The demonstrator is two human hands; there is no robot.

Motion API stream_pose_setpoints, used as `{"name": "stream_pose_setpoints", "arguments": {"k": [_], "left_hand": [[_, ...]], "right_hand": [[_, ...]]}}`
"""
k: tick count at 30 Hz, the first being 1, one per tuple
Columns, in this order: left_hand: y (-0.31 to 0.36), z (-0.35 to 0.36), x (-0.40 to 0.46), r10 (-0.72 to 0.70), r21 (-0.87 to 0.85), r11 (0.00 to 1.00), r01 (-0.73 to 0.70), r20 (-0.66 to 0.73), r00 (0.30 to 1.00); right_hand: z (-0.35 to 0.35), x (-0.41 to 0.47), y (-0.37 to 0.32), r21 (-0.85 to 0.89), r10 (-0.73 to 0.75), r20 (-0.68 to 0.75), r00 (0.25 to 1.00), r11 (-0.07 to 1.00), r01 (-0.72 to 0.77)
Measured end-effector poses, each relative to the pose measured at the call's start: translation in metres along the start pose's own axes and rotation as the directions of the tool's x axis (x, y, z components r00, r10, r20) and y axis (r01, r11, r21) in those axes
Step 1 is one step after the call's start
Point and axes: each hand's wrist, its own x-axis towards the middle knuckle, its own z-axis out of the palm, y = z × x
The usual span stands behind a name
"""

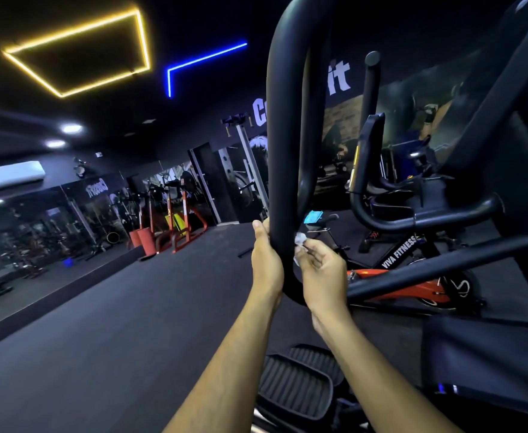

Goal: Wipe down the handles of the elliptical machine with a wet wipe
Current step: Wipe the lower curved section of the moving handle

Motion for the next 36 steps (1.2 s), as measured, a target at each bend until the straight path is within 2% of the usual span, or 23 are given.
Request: {"name": "stream_pose_setpoints", "arguments": {"k": [2,3,4,6,8,10,13,15,17,21,24,27,28,29,32,33,34,36], "left_hand": [[-0.001,0.0,0.001,-0.011,-0.001,1.0,0.011,0.0,1.0],[-0.001,0.001,0.001,-0.007,-0.006,1.0,0.007,0.002,1.0],[-0.002,0.001,0.003,0.002,-0.017,1.0,-0.002,0.0,1.0],[-0.004,0.001,0.003,0.024,-0.038,0.999,-0.024,0.0,1.0],[-0.004,0.002,0.0,0.048,-0.066,0.997,-0.048,0.001,0.999],[-0.003,0.002,-0.003,0.066,-0.104,0.992,-0.066,-0.003,0.998],[-0.006,0.004,-0.006,0.097,-0.148,0.984,-0.097,-0.008,0.995],[-0.01,0.008,-0.012,0.155,-0.153,0.975,-0.16,-0.047,0.987],[-0.01,0.015,-0.021,0.271,-0.087,0.956,-0.28,-0.105,0.957],[0.003,0.038,-0.043,0.581,0.106,0.814,-0.571,-0.116,0.806],[0.012,0.048,-0.052,0.72,0.123,0.694,-0.709,-0.109,0.686],[0.028,0.055,-0.049,0.861,0.139,0.506,-0.851,-0.027,0.507],[0.037,0.059,-0.044,0.883,0.119,0.462,-0.879,0.024,0.468],[0.048,0.063,-0.038,0.885,0.098,0.452,-0.887,0.081,0.459],[0.075,0.082,-0.017,0.836,0.124,0.512,-0.85,0.153,0.526],[0.079,0.091,-0.009,0.827,0.166,0.522,-0.837,0.142,0.544],[0.08,0.1,-0.003,0.819,0.223,0.522,-0.823,0.137,0.556],[0.081,0.118,0.009,0.805,0.326,0.518,-0.791,0.127,0.579]], "right_hand": [[0.001,0.003,-0.001,-0.029,-0.01,0.015,1.0,1.0,0.01],[0.002,0.009,-0.003,-0.011,0.041,0.053,0.998,0.999,-0.04],[0.004,0.017,-0.006,0.048,0.133,0.128,0.983,0.989,-0.14],[0.004,0.034,-0.013,0.172,0.283,0.318,0.905,0.922,-0.348],[0.0,0.045,-0.015,0.177,0.314,0.412,0.856,0.893,-0.413],[-0.002,0.041,-0.009,0.118,0.282,0.375,0.883,0.93,-0.347],[-0.006,0.016,0.001,-0.017,0.142,0.164,0.976,0.99,-0.142],[-0.011,-0.004,-0.001,-0.047,0.068,0.078,0.995,0.997,-0.065],[-0.02,-0.017,-0.007,-0.032,0.059,0.076,0.995,0.998,-0.056],[-0.035,-0.012,-0.045,0.064,0.153,0.17,0.973,0.984,-0.166],[-0.037,0.004,-0.087,0.143,0.146,0.185,0.972,0.974,-0.174],[-0.036,0.029,-0.123,0.167,-0.019,0.126,0.992,0.986,-0.002],[-0.036,0.042,-0.135,0.124,-0.099,0.094,0.991,0.989,0.087],[-0.035,0.055,-0.145,0.067,-0.178,0.064,0.982,0.983,0.173],[-0.032,0.102,-0.173,-0.098,-0.426,0.055,0.903,0.898,0.429],[-0.031,0.12,-0.184,-0.173,-0.545,0.078,0.835,0.817,0.549],[-0.03,0.136,-0.193,-0.264,-0.676,0.124,0.726,0.683,0.681],[-0.025,0.167,-0.214,-0.4,-0.864,0.262,0.43,0.308,0.863]]}}
